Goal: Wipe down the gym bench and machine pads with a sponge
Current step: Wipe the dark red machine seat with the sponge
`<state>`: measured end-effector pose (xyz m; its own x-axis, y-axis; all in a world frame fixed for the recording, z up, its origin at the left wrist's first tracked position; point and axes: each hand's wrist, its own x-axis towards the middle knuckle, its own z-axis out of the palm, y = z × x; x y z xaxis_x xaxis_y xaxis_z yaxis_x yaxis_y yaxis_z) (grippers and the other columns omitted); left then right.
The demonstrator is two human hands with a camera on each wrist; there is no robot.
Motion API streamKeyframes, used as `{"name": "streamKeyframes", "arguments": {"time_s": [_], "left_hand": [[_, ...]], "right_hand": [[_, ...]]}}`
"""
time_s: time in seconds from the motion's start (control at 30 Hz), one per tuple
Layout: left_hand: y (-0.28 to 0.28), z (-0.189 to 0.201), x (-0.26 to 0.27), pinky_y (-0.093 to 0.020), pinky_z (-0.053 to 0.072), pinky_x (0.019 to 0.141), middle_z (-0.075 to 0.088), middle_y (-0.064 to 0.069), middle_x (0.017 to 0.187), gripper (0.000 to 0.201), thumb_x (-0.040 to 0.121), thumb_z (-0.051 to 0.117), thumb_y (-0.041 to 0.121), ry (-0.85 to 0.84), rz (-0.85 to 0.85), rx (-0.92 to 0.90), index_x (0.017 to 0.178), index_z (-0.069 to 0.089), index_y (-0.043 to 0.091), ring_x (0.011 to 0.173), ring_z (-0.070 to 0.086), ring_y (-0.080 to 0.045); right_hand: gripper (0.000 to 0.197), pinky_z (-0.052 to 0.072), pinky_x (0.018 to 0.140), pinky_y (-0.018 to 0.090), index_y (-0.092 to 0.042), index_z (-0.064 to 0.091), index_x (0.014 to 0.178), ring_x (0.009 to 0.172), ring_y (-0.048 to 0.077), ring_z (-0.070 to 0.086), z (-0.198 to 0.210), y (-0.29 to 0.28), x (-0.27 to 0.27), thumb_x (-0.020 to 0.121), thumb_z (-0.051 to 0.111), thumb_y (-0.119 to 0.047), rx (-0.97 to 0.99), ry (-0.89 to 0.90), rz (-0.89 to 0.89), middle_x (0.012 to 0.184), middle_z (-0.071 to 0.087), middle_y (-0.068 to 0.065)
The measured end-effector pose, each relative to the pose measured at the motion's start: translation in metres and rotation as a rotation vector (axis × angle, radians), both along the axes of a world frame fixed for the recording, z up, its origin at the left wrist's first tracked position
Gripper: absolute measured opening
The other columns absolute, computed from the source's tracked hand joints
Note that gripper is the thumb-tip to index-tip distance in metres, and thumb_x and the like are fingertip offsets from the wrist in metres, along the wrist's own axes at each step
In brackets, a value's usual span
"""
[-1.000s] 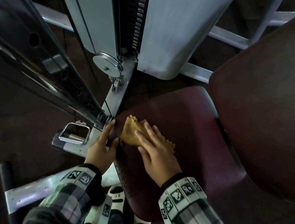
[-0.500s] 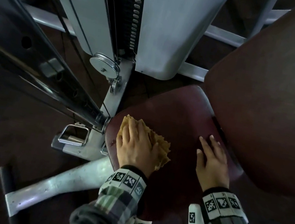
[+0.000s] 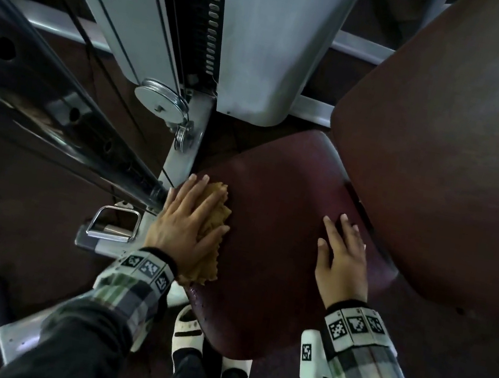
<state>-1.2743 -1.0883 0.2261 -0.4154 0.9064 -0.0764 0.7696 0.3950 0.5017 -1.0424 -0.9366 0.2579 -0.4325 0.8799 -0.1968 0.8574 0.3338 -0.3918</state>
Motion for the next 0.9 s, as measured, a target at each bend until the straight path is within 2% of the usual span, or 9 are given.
{"name": "streamKeyframes", "arguments": {"time_s": [0.1,0.2,0.3,0.37,0.5,0.6,0.7,0.8,0.9], "left_hand": [[0.000,-0.004,-0.017,-0.046,0.016,0.117,0.033,-0.007,0.154,0.069,0.089,0.034,0.061,-0.008,0.034,0.011,0.148,0.035,0.025,0.146,0.019,-0.024],[-0.011,-0.008,-0.022,-0.044,0.028,0.114,0.035,-0.009,0.151,0.072,0.086,0.039,0.058,-0.154,0.203,0.096,0.147,0.037,0.020,0.143,0.027,-0.027],[-0.033,-0.014,-0.003,-0.050,0.028,0.114,0.030,-0.013,0.154,0.075,0.086,0.043,0.055,-0.246,0.345,0.156,0.148,0.035,0.014,0.145,0.022,-0.030],[-0.044,-0.017,0.019,-0.053,0.023,0.116,0.026,-0.015,0.156,0.071,0.090,0.045,0.052,-0.161,0.293,0.182,0.148,0.032,0.014,0.147,0.014,-0.033],[-0.031,-0.010,0.037,-0.038,0.010,0.120,0.031,-0.017,0.154,0.064,0.094,0.043,0.050,-0.018,0.116,0.198,0.145,0.038,0.012,0.146,0.012,-0.035],[-0.006,-0.010,0.015,-0.050,0.019,0.117,0.034,-0.013,0.154,0.064,0.092,0.043,0.050,-0.013,0.076,0.113,0.145,0.041,0.015,0.146,0.013,-0.031],[0.008,-0.006,-0.016,-0.048,0.023,0.117,0.032,-0.009,0.154,0.062,0.094,0.053,0.044,-0.128,0.200,0.050,0.148,0.037,0.019,0.147,0.015,-0.028],[0.005,-0.001,-0.025,-0.041,0.028,0.114,0.033,-0.012,0.153,0.063,0.094,0.059,0.032,-0.279,0.418,0.068,0.149,0.034,0.016,0.142,0.029,-0.030],[-0.016,-0.006,-0.003,-0.045,0.028,0.115,0.033,-0.017,0.152,0.066,0.093,0.056,0.040,-0.293,0.529,0.137,0.148,0.034,0.010,0.142,0.029,-0.032]], "right_hand": [[0.044,0.007,0.118,0.037,-0.028,0.038,0.141,0.144,0.017,0.011,0.001,0.000,0.000,0.098,0.043,-0.023,-0.022,-0.007,-0.001,0.154,0.021,-0.003],[0.044,0.008,0.118,0.038,-0.028,0.039,0.141,0.144,0.018,0.011,0.001,0.000,0.000,0.098,0.043,-0.022,-0.019,-0.003,-0.001,0.154,0.022,-0.003],[0.044,0.008,0.118,0.038,-0.026,0.041,0.140,0.144,0.019,0.013,0.000,-0.001,0.001,0.097,0.045,-0.021,-0.008,0.024,-0.003,0.154,0.024,-0.001],[0.043,0.008,0.118,0.039,-0.025,0.042,0.139,0.144,0.020,0.014,-0.001,-0.001,0.001,0.097,0.046,-0.019,-0.003,0.041,-0.005,0.153,0.025,0.000],[0.043,0.008,0.118,0.041,-0.024,0.042,0.140,0.144,0.020,0.012,0.000,-0.001,0.000,0.097,0.045,-0.019,-0.021,0.034,0.000,0.154,0.023,0.001],[0.043,0.005,0.118,0.039,-0.025,0.040,0.141,0.144,0.018,0.009,0.002,-0.001,-0.001,0.098,0.043,-0.020,-0.037,0.028,-0.007,0.154,0.021,-0.001],[0.044,0.001,0.118,0.035,-0.027,0.038,0.141,0.145,0.015,0.006,0.004,-0.001,-0.001,0.098,0.042,-0.021,-0.063,0.023,-0.007,0.155,0.018,-0.004],[0.043,0.001,0.118,0.035,-0.027,0.038,0.141,0.145,0.016,0.007,0.002,-0.001,0.001,0.098,0.042,-0.020,-0.055,0.033,0.001,0.155,0.018,-0.004],[0.043,0.003,0.118,0.037,-0.026,0.040,0.140,0.144,0.018,0.009,0.000,-0.002,0.002,0.098,0.044,-0.019,-0.033,0.062,0.003,0.155,0.021,-0.002]]}}
